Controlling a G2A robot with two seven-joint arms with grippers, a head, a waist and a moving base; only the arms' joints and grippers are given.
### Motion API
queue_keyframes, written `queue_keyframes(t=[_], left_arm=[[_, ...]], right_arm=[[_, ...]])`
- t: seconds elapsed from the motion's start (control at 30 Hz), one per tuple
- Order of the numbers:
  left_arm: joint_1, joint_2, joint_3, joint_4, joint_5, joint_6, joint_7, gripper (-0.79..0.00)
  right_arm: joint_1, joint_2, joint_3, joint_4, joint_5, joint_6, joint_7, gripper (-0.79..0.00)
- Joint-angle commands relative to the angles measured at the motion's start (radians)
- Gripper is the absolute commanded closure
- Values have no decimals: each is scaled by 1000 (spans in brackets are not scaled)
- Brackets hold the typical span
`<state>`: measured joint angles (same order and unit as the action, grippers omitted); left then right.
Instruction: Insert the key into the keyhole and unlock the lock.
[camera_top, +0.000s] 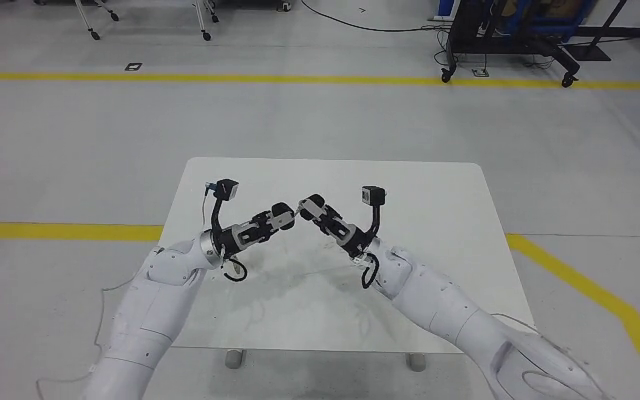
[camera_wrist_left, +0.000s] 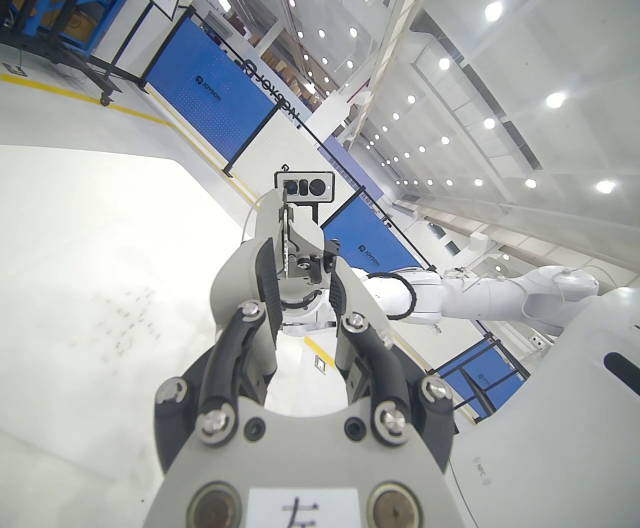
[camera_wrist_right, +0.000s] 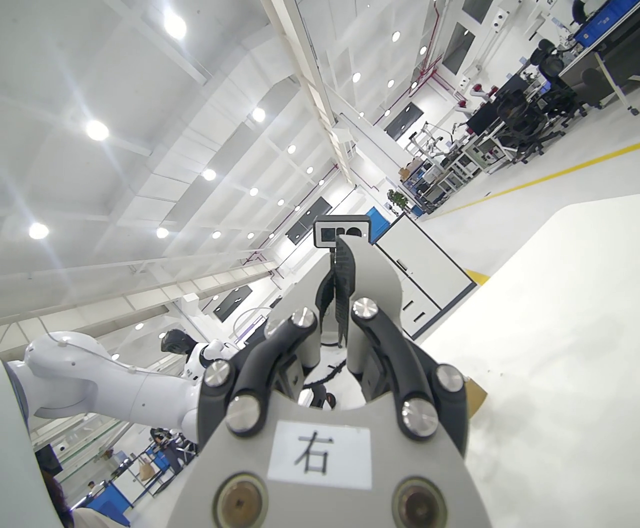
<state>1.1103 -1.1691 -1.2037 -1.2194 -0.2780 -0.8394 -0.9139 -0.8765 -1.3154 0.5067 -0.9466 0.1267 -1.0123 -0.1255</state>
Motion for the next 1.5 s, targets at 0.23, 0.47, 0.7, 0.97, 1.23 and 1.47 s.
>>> queue_keyframes(t=[0.23,0.47,0.7,0.97,1.23,1.47], left_arm=[[-24,2,20,21,3,20,-3,-92],[-50,0,45,41,18,50,-7,-132],[-68,-1,62,62,17,54,-1,-175],[-81,-1,79,75,8,61,-14,0],[-79,4,73,80,11,41,-5,0],[-72,8,68,72,10,33,7,0]], right_arm=[[-15,-29,85,41,94,0,189,0],[-32,-57,155,64,138,0,310,0],[-47,-81,228,84,163,0,418,0],[-57,-112,292,110,184,0,535,0],[-70,-135,367,132,198,0,631,0],[-90,-147,428,131,188,0,724,0]])
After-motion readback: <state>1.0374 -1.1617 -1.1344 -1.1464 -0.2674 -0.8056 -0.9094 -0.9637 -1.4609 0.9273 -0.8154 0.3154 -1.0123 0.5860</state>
